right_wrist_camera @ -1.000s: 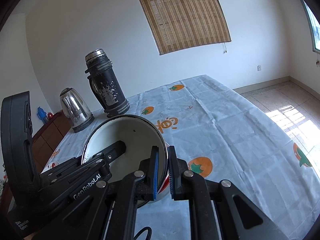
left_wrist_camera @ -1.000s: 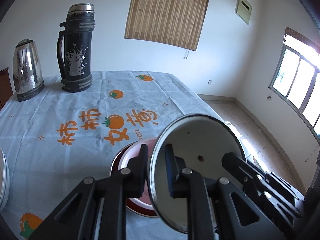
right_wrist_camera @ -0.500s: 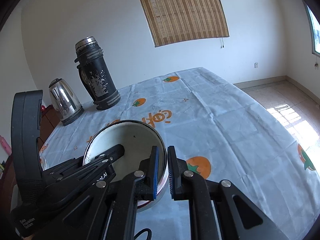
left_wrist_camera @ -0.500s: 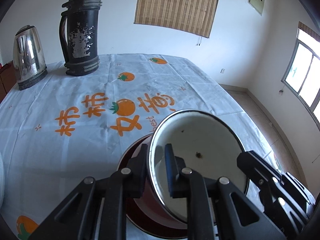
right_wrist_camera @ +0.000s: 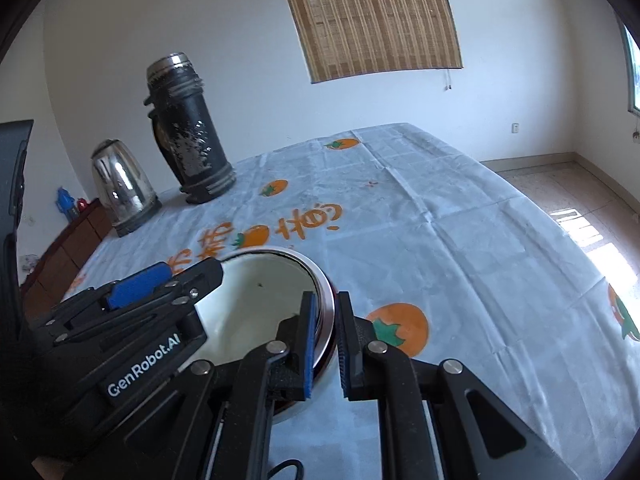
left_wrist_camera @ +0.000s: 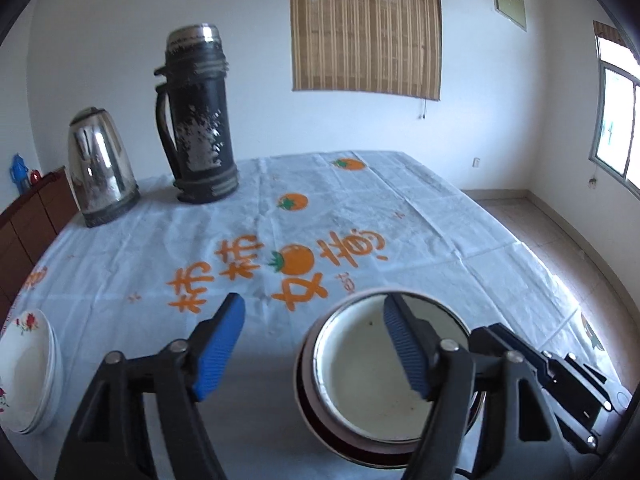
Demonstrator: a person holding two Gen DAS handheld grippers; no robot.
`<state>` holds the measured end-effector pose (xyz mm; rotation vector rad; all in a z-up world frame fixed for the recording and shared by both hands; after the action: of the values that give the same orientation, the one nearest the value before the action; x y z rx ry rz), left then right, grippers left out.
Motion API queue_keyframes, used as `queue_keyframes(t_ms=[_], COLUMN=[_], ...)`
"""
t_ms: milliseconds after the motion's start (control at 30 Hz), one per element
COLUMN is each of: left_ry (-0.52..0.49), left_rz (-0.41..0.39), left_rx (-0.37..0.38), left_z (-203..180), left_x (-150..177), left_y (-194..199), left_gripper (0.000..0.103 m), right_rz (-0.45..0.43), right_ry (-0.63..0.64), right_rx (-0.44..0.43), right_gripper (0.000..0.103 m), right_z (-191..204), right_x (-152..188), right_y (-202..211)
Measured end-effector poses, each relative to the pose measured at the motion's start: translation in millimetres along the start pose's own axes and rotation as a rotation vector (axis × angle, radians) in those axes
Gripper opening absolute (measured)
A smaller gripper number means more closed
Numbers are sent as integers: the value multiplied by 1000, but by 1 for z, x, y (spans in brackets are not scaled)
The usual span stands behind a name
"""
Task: Organize plates and bowls
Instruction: 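Lower the enamel bowl into the steel bowl and open both tools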
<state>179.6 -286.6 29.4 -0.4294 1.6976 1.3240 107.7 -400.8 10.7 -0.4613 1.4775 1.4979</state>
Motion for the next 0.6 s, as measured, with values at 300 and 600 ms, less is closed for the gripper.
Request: queue_keyframes(t_ms=[300, 600], left_ry=[87, 58], left_rz=[-46, -70], left_rx=[-75, -125], left_z=[38, 37], left_x=[-2, 19], left_y=[10, 19], left_gripper=[88, 90], right_rz=[-158, -150], right_ry=[-112, -198], right_rx=[8, 45], right_gripper=[52, 63], right_z=[-23, -47], right_x=[-9, -6], right_y=[31, 25])
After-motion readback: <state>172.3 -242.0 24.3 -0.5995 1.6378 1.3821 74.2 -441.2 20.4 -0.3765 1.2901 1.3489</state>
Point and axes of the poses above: each gripper's, at about its wrist camera, not at the fingertips, and y roughly against the way its jaws point, z to its left, x to its underside, the point moved 2 cm from there along -y, roughly the way its jaws point, and after that the axes turned 1 degree about z, right-handed, at the moved point
